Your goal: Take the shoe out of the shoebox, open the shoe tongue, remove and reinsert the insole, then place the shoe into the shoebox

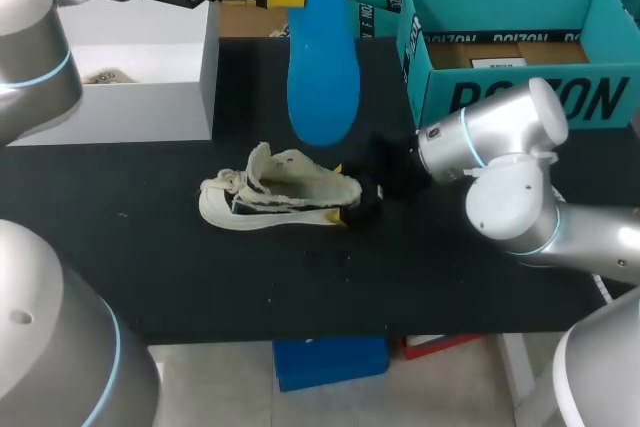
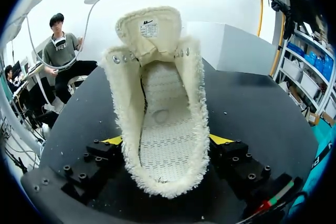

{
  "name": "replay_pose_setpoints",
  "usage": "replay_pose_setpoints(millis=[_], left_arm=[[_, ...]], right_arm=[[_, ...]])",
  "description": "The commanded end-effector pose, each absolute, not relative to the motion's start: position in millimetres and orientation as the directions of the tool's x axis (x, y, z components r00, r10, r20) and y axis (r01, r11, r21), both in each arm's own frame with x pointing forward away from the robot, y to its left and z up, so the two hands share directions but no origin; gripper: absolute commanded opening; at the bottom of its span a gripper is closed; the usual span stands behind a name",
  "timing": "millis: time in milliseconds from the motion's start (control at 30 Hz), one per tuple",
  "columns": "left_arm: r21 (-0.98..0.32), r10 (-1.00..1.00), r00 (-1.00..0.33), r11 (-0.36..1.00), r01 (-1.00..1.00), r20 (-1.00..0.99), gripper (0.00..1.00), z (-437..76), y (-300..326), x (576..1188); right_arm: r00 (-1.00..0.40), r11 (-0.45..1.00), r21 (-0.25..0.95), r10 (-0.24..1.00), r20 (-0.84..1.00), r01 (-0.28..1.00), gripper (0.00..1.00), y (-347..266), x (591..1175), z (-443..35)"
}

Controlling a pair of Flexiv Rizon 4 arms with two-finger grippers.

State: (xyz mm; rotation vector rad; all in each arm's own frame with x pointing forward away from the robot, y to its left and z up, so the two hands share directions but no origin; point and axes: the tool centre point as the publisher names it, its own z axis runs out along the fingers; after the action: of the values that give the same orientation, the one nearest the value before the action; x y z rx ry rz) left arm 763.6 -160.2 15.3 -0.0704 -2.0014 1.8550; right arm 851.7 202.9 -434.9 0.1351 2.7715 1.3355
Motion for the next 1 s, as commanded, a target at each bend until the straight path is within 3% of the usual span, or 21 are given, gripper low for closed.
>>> replay_pose_setpoints(millis=[33, 467, 1000], left_arm=[[-0.965, 0.307, -0.916, 0.113, -0.235, 0.259, 0.0, 14.3, -161.3, 763.4], [-0.965, 0.307, -0.916, 0.113, -0.235, 0.259, 0.0, 14.3, -161.3, 763.4], [-0.965, 0.307, -0.916, 0.113, -0.235, 0.259, 0.0, 14.3, -161.3, 763.4]], right_arm=[[-0.991, 0.673, 0.737, 0.132, -0.031, 0.066, 1.0, 190.9, 847.8, -413.6], [-0.997, 0.838, 0.54, 0.081, 0.008, 0.073, 1.0, 175.5, 846.7, -388.4], [-1.0, 0.996, 0.087, 0.014, 0.024, 0.016, 1.0, 161.5, 859.6, -358.1]])
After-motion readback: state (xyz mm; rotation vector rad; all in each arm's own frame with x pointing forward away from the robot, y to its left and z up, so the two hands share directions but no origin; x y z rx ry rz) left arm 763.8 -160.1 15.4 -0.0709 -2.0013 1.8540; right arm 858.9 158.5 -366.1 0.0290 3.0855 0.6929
